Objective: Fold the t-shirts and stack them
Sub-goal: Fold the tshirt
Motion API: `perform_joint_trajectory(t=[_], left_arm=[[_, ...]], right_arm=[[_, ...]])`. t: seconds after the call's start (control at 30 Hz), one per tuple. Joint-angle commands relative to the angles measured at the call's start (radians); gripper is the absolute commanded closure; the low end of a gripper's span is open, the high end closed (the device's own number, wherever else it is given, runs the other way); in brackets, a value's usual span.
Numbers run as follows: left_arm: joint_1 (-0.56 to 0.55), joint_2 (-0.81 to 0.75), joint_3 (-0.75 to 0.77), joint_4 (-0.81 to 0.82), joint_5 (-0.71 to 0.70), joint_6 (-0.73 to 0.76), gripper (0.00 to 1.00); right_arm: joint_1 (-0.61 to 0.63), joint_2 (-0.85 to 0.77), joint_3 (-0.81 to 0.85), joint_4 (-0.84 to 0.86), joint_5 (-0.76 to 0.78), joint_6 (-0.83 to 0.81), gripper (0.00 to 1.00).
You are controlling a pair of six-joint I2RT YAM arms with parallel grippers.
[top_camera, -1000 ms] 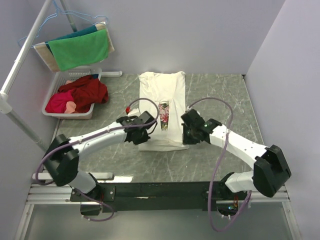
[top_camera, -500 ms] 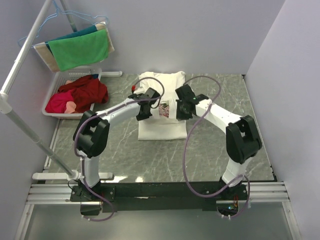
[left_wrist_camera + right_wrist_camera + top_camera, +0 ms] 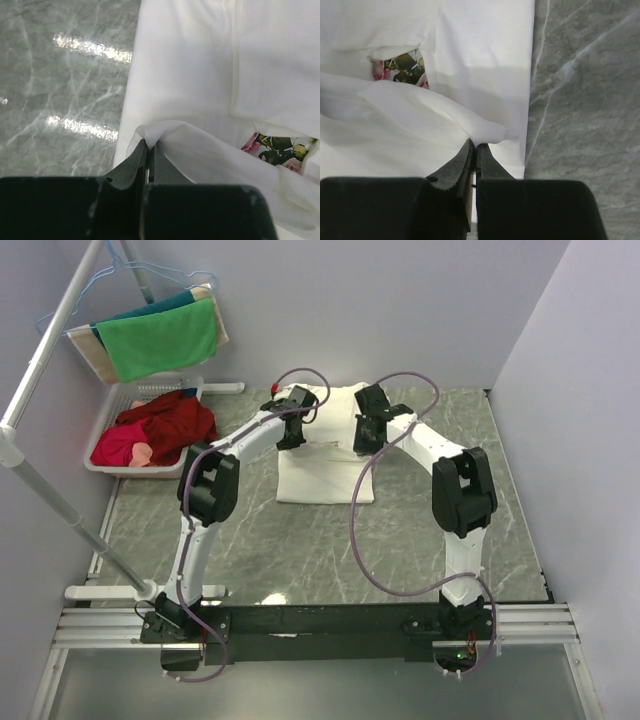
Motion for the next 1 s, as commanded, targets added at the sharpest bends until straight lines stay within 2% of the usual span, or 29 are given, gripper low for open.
perform_joint_trajectory(t=[0.0,0.03,0.07,0.1,0.13,0.17,0.2,0.27,0.4,0.5,0.57,0.63,0.77,0.87,0.9,0.97], left_arm=[[0.029,0.042,0.101,-0.018,0.020,0.057,0.93],[0.037,0.047,0.112,-0.015,0.020,0.059,0.90],[0.042,0.057,0.122,-0.008,0.023,0.060,0.79],[0.051,0.062,0.142,-0.004,0.021,0.060,0.76],[0.055,0.065,0.150,-0.001,0.017,0.054,0.73],[0.058,0.064,0.156,0.009,0.017,0.054,0.61],[0.063,0.061,0.155,0.041,0.017,0.056,0.54],[0.066,0.048,0.153,0.075,0.002,0.056,0.40],[0.071,0.045,0.190,0.115,-0.009,0.057,0.37],[0.069,0.022,0.175,0.114,0.003,0.053,0.36],[0.069,-0.028,0.094,0.141,0.005,0.054,0.36],[0.069,-0.080,0.037,0.152,0.003,0.052,0.35],[0.071,-0.140,-0.078,0.117,0.066,0.072,0.35],[0.071,-0.209,-0.184,0.097,0.153,0.097,0.36],[0.071,-0.235,-0.224,0.106,0.173,0.103,0.35],[0.074,-0.321,-0.351,0.135,0.228,0.108,0.35]], right_arm=[[-0.034,0.056,0.099,-0.006,-0.018,0.015,0.96],[-0.040,0.067,0.112,-0.003,-0.028,0.018,0.89],[-0.045,0.076,0.123,0.015,-0.038,0.026,0.83],[-0.051,0.085,0.129,0.029,-0.046,0.032,0.79],[-0.063,0.090,0.132,0.050,-0.063,0.039,0.67],[-0.071,0.091,0.136,0.092,-0.075,0.055,0.63],[-0.076,0.102,0.152,0.106,-0.077,0.065,0.58],[-0.091,0.120,0.179,0.135,-0.111,0.093,0.56],[-0.092,0.171,0.262,0.146,-0.117,0.121,0.56],[-0.097,0.145,0.211,0.207,-0.081,0.145,0.57],[-0.102,0.125,0.174,0.288,-0.081,0.148,0.57],[-0.108,0.128,0.176,0.291,-0.036,0.153,0.57],[-0.126,0.165,0.276,0.157,-0.068,0.124,0.59],[-0.123,0.071,0.204,0.124,-0.052,0.090,0.58],[-0.123,0.037,0.110,0.139,-0.072,0.081,0.55],[-0.123,-0.055,0.030,0.146,-0.095,0.069,0.42]])
